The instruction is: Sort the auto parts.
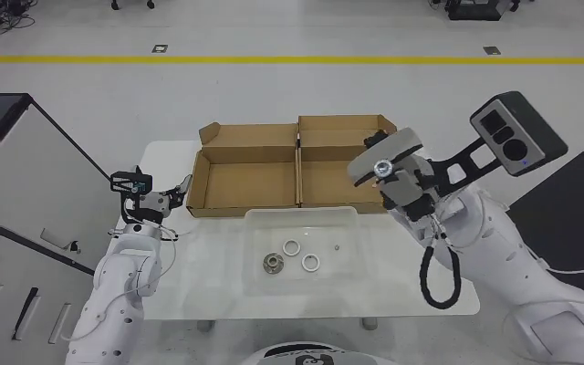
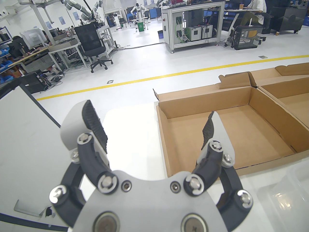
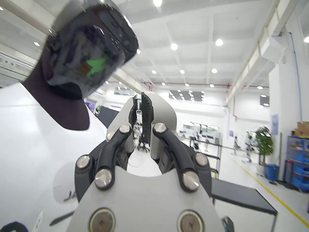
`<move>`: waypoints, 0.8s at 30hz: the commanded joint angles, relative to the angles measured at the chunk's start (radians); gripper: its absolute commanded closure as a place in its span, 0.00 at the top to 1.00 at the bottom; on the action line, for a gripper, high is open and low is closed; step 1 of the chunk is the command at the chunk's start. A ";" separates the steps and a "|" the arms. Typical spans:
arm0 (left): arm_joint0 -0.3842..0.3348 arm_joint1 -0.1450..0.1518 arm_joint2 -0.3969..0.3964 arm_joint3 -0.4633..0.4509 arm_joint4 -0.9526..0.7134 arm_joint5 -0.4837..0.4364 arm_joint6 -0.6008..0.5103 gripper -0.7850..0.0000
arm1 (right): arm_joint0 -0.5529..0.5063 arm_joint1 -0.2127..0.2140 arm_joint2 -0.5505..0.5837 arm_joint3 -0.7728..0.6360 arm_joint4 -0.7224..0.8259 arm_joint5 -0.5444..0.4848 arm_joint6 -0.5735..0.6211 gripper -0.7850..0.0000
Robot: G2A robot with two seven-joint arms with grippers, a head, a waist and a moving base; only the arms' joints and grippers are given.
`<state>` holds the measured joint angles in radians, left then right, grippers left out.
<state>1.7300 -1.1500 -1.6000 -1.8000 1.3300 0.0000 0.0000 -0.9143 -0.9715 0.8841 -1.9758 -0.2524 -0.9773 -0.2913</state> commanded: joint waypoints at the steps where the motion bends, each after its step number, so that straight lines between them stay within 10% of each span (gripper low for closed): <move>1: 0.000 0.000 0.000 0.000 0.000 0.000 0.000 1.00 | -0.024 0.016 0.056 0.026 0.027 -0.007 0.081 0.00; 13: 0.000 0.000 0.000 0.000 0.000 0.000 0.000 1.00 | -0.039 0.129 0.349 0.179 0.199 0.054 0.790 0.00; 24: 0.000 0.000 0.000 0.000 0.000 0.000 0.000 1.00 | 0.266 0.136 0.175 0.371 0.123 0.072 1.206 0.00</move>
<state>1.7300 -1.1500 -1.6000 -1.8000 1.3300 0.0000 0.0000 -0.6840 -0.8330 1.0996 -1.6188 -0.0831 -0.9087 0.9165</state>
